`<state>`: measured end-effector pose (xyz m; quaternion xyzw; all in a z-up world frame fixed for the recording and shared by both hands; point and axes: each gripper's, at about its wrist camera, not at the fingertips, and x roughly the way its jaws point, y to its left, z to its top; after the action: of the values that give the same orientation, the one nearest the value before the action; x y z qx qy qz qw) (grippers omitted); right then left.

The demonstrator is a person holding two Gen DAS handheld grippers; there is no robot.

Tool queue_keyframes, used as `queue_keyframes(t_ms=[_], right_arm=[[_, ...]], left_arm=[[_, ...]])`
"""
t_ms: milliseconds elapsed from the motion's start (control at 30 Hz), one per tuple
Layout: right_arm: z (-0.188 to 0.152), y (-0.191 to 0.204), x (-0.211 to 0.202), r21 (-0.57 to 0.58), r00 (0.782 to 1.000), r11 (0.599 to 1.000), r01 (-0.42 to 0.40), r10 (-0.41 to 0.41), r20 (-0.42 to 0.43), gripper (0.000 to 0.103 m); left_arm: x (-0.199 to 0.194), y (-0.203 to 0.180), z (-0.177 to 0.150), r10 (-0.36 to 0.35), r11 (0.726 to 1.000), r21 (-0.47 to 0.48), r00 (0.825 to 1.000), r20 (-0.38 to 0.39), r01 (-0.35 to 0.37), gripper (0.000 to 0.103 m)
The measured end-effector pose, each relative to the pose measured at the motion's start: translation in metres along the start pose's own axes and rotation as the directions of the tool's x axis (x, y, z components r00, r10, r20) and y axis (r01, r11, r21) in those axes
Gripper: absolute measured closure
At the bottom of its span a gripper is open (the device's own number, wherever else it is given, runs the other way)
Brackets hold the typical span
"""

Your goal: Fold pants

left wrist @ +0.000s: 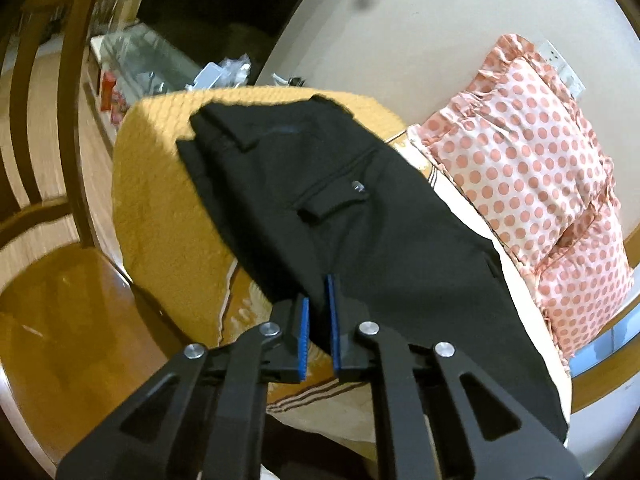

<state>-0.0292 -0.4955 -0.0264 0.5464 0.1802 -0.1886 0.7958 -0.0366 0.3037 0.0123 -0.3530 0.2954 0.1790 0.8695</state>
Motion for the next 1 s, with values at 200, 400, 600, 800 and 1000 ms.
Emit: queue_keyframes(t_ms=[200, 400, 600, 800, 1000], right_arm=[[-0.001, 0.008, 0.003, -0.074, 0.999, 0.996, 0.049, -0.049, 0.003, 0.101], [-0.003, 0.000, -0.003, -0.059, 0.999, 0.998, 0.036, -0.036, 0.006, 0.101], [-0.007, -0.002, -0.016, -0.051, 0.999, 0.998, 0.032, -0.031, 0.027, 0.101], [-0.010, -0.007, -0.017, -0.056, 0.998, 0.997, 0.052, -0.050, 0.032, 0.101], [-0.007, 0.000, -0.025, -0.091, 0.996, 0.993, 0.080, -0.075, 0.047, 0.085]], left_arm=[[0.004, -0.004, 0.001, 0.021, 0.999, 0.030, 1.000, 0.006, -0.021, 0.095], [0.005, -0.007, 0.007, 0.029, 0.998, 0.054, 1.000, 0.002, -0.030, 0.095], [0.005, -0.009, 0.012, 0.040, 0.997, 0.072, 0.999, -0.002, -0.040, 0.095], [0.010, -0.008, 0.014, 0.050, 0.995, 0.089, 0.999, -0.007, -0.050, 0.095], [0.000, -0.008, 0.013, 0.068, 0.992, 0.103, 0.997, 0.034, -0.071, 0.068]])
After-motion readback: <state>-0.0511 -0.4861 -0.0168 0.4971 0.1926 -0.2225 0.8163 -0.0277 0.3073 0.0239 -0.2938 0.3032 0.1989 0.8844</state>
